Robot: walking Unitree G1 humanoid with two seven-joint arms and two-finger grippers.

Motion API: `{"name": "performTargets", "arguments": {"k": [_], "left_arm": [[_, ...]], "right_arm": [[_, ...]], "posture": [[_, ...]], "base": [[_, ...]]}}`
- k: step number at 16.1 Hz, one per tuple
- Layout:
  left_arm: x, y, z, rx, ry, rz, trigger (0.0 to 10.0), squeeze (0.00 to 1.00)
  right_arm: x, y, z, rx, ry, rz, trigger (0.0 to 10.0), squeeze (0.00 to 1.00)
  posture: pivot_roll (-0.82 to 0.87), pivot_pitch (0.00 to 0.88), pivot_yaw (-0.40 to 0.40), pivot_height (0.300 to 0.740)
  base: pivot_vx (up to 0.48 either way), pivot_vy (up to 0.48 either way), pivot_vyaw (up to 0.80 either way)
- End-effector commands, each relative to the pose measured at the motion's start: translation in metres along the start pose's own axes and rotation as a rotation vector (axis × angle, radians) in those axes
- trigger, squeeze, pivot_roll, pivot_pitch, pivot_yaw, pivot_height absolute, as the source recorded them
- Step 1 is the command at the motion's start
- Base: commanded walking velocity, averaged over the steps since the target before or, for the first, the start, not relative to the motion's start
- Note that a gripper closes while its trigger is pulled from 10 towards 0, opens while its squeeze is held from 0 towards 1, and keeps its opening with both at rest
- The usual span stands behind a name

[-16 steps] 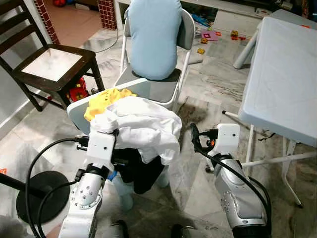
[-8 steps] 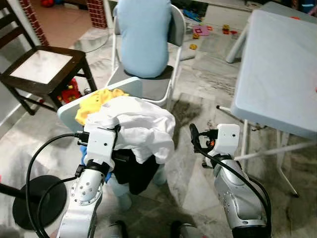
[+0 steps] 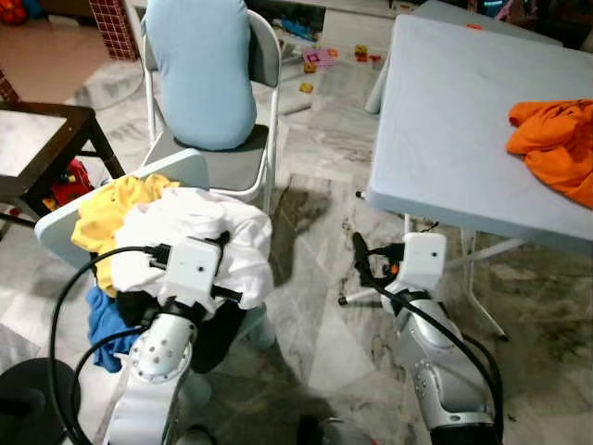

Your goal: Hang hanger

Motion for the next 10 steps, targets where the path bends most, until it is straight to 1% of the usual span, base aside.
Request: {"name": "performTargets", "arguments": {"k": [1,5,10], "left_arm": [[0.0000,-0.0073,0.0038,-0.014,-0.013,-0.023,10.0,0.00],[0.0004,-0.0083,0.0043,-0.014,-0.014,-0.024,10.0,0.00],[0.0027,-0.0073,0.0060,-0.017,-0.019,-0.016,10.0,0.00]], "right_arm": [[-0.0025,-0.0093,-0.0033,-0.004,0.017,-0.033,10.0,0.00],[-0.0014,-0.0084,-0.0007,-0.017,0.008,-0.030,10.0,0.00],[-0.0005,-0.0060,-0.0013,-0.022,0.009,-0.022,10.0,0.00]], "posture": [[0.02,0.197,-0.040,0.740],[0.02,0.199,-0.044,0.740],[0.02,0.200,-0.045,0.740]], "base": [[0.000,-0.356,0.00],[0.000,-0.391,0.00],[0.000,-0.442,0.00]]}}
Point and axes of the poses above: a point about 5 cm out from each wrist's last joint towards the gripper, its own x axis pointing out of the wrist towards the gripper, its own z axis along the axis of the wrist's last joint, y = z × x, the point moved 2 cm from there along x, pointing out of the wrist towards the gripper, and after that the axes turned 6 degrees about x, right-handed, at the moved point
